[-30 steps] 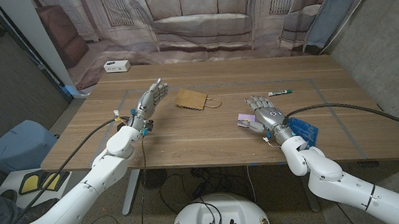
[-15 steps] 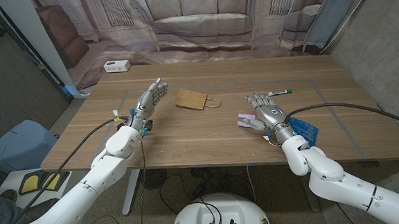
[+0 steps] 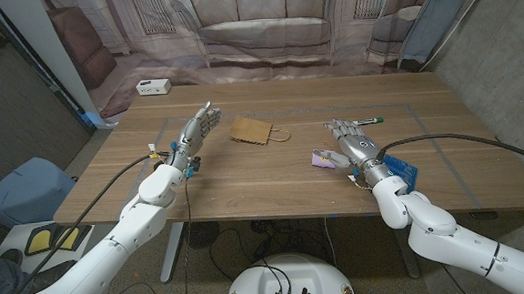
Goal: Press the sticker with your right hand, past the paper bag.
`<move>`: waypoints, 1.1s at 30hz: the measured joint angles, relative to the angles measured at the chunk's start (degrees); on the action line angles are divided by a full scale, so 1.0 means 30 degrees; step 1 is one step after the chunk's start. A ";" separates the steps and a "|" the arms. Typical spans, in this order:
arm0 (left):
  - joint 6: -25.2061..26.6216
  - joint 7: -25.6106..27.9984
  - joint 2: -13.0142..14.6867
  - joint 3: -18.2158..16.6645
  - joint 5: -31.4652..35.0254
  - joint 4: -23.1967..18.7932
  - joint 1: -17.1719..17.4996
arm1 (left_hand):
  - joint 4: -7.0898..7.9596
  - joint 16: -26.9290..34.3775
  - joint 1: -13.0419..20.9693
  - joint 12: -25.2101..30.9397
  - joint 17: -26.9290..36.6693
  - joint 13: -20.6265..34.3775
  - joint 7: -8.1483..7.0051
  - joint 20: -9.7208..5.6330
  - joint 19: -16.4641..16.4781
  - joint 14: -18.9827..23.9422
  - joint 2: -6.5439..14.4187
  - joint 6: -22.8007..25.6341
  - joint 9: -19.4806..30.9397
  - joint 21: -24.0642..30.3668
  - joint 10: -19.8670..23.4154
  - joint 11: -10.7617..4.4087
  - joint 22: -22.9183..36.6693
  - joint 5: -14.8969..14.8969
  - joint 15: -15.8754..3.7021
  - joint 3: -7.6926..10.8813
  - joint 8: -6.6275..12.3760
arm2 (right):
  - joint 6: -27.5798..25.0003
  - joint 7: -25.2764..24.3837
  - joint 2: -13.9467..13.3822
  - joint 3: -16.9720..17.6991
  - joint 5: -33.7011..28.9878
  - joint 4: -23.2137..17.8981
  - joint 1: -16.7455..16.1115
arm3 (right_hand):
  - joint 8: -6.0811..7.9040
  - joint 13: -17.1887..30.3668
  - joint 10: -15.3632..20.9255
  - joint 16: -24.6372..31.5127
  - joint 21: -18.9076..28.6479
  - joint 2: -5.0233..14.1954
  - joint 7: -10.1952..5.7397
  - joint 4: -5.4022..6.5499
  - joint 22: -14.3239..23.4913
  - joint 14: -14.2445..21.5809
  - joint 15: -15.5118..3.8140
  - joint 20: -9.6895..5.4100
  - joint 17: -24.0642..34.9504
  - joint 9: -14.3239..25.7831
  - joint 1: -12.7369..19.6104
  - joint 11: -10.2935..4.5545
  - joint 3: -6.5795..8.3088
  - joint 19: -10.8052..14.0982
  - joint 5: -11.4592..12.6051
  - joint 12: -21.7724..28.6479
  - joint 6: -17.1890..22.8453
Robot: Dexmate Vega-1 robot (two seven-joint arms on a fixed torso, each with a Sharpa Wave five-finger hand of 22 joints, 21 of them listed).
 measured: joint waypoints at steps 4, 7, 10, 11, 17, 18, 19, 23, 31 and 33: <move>0.0000 -0.0004 0.0000 0.0005 0.0012 0.0000 -0.0021 | 0.0000 0.0000 0.0000 0.0000 0.0000 0.0000 0.0000 -0.0086 0.0087 0.0000 0.0000 -0.0001 -0.0001 0.0000 0.0000 0.0000 0.0000 0.0000 0.0000 0.0000 0.0000 | 0.0472 -0.0310 0.0000 0.0227 0.0439 0.0055 -0.0078 | -0.0096 -0.0001 0.0500 0.0207 0.0285 -0.0125 0.0076 -0.0054 -0.0085 -0.0047 -0.0318 -0.0310 -0.0035 0.0001 0.0132 -0.0009 0.0054 0.1207 0.0000 0.0115 -0.0075; 0.0000 -0.0005 0.0007 0.0022 0.0016 -0.0003 -0.0036 | 0.0001 0.0000 0.0000 0.0000 0.0000 -0.0001 0.0000 -0.0115 0.0115 0.0000 0.0000 -0.0001 -0.0001 0.0001 0.0000 0.0000 0.0000 0.0000 0.0000 0.0000 0.0000 | 0.1152 -0.0666 0.0024 0.0419 0.1074 0.0179 -0.0145 | -0.0216 -0.0041 0.0895 0.0279 0.0430 -0.0078 0.0143 -0.0106 -0.0087 0.0177 -0.0587 -0.0604 -0.0094 0.0002 0.0383 0.0006 0.0107 0.2162 0.0000 0.0246 -0.0335; 0.0020 -0.0008 0.0022 0.0033 0.0020 -0.0011 -0.0057 | 0.0001 0.0000 0.0000 0.0000 0.0000 0.0000 0.0000 -0.0115 0.0115 0.0000 0.0000 -0.0001 0.0000 -0.0071 0.0000 0.0000 0.0000 0.0000 0.0000 0.0000 0.0001 | 0.1709 -0.0937 0.0086 0.0682 0.1583 0.0358 -0.0225 | -0.0216 -0.0051 0.0888 0.0279 0.0501 0.0028 0.0240 -0.0183 -0.0087 0.0411 -0.0546 -0.0892 -0.0123 0.0003 0.0481 -0.0002 0.0184 0.2577 0.0000 0.0269 -0.0444; 0.0046 -0.0008 0.0029 0.0041 0.0023 -0.0018 -0.0066 | 0.0001 0.0000 0.0000 0.0000 0.0000 0.0000 0.0000 -0.0115 0.0115 0.0000 0.0000 -0.0001 -0.0001 -0.0072 0.0000 0.0000 0.0000 0.0000 0.0000 0.0000 0.0001 | 0.1994 -0.1062 0.0107 0.0795 0.1821 0.0430 -0.0250 | -0.0216 -0.0051 0.0888 0.0279 0.0501 0.0025 0.0240 -0.0183 -0.0086 0.0470 -0.0592 -0.0958 -0.0123 0.0002 0.0477 -0.0002 0.0184 0.2656 0.0000 0.0269 -0.0444; 0.0092 -0.0008 0.0042 0.0063 0.0036 -0.0027 -0.0108 | -0.0050 0.0000 0.0000 0.0000 0.0000 0.0000 0.0000 -0.0114 0.0115 0.0122 0.0000 -0.0002 0.0000 -0.0072 0.0000 0.0000 0.0000 0.0000 -0.0084 -0.0053 0.0001 | 0.3012 -0.1422 0.0150 0.1013 0.2793 0.0567 -0.0299 | 0.0231 -0.0050 0.1113 0.0279 0.0721 -0.0001 0.0602 -0.0264 -0.0181 0.0928 -0.0706 -0.0972 -0.0123 0.0041 0.0758 0.0018 0.0265 0.4325 0.0000 0.0269 0.0772; 0.0092 -0.0008 0.0042 0.0065 0.0036 -0.0027 -0.0113 | -0.0050 0.0000 0.0000 0.0000 0.0000 0.0000 -0.0001 -0.0114 0.0114 0.0177 0.0000 -0.0002 0.0000 -0.0072 0.0007 0.0007 0.0000 0.0000 -0.0029 -0.0052 0.0001 | 0.3184 -0.1463 0.0195 0.1333 0.2943 0.0767 -0.0369 | 0.0231 -0.0051 0.1194 0.0280 0.0722 -0.0023 0.0583 -0.0264 -0.0182 0.0969 -0.0668 -0.0953 -0.0122 0.0052 0.0780 -0.0036 0.0266 0.4501 0.0000 0.0269 0.0866; 0.0120 -0.0008 0.0043 0.0081 0.0059 -0.0027 -0.0142 | -0.0050 0.0000 0.0000 0.0000 0.0000 0.0000 -0.0001 -0.0114 0.0114 0.0176 0.0000 -0.0002 0.0000 -0.0072 0.0048 0.0048 0.0000 0.0000 -0.0030 -0.0053 0.0001 | 0.3397 -0.1513 0.0195 0.1333 0.3124 0.0767 -0.0369 | 0.0224 -0.0050 0.1294 0.0279 0.0721 -0.0035 0.0597 -0.0264 -0.0182 0.1181 -0.0674 -0.0991 -0.0122 0.0052 0.0919 -0.0047 0.0266 0.4743 0.0000 0.0270 0.0851; 0.0130 -0.0049 0.0041 0.0112 0.0076 0.0011 -0.0218 | -0.0050 0.0000 0.0000 0.0000 0.0000 0.0000 -0.0001 -0.0114 0.0114 0.0176 -0.0001 -0.0002 0.0000 -0.0072 0.0069 0.0070 0.0000 0.0000 -0.0030 -0.0053 0.0001 | 0.4055 -0.1708 0.0242 0.1645 0.3703 0.0976 -0.0450 | -0.0123 -0.0049 0.1772 0.0279 0.0721 -0.0130 0.0833 -0.0264 -0.0181 0.1689 -0.0772 -0.0986 -0.0122 0.0052 0.1043 -0.0068 0.0265 0.5338 0.0000 0.0270 0.0116; 0.0132 -0.0141 -0.0006 0.0167 0.0083 0.0234 -0.0390 | -0.0049 0.0000 0.0000 0.0000 0.0000 0.0000 -0.0001 -0.0114 0.0114 0.0175 -0.0001 -0.0003 -0.0001 -0.0072 0.0069 0.0070 0.0000 0.0000 -0.0030 -0.0053 0.0001 | 0.5634 -0.1983 0.0320 0.1951 0.5121 0.1154 -0.0531 | -0.0145 -0.0048 0.2151 0.0352 0.0722 -0.0025 0.0968 -0.0263 -0.0180 0.2158 -0.0774 -0.1022 -0.0120 0.0051 0.1136 -0.0104 0.0265 0.5846 -0.0072 0.0270 0.0011; 0.0132 -0.0256 -0.0018 0.0173 0.0086 0.0303 -0.0436 | -0.0050 0.0000 0.0000 0.0000 0.0000 0.0000 -0.0001 -0.0114 0.0113 0.0174 -0.0001 -0.0003 0.0000 -0.0072 0.0069 0.0070 -0.0001 0.0000 -0.0030 -0.0053 0.0001 | 0.6026 -0.1983 0.0455 0.2284 0.5494 0.1426 -0.0575 | 0.0002 -0.0048 0.2151 0.0352 0.0721 -0.0131 0.1146 -0.0263 -0.0181 0.2157 -0.0774 -0.1059 -0.0120 0.0044 0.1242 -0.0104 0.0265 0.5882 -0.0072 0.0270 0.0356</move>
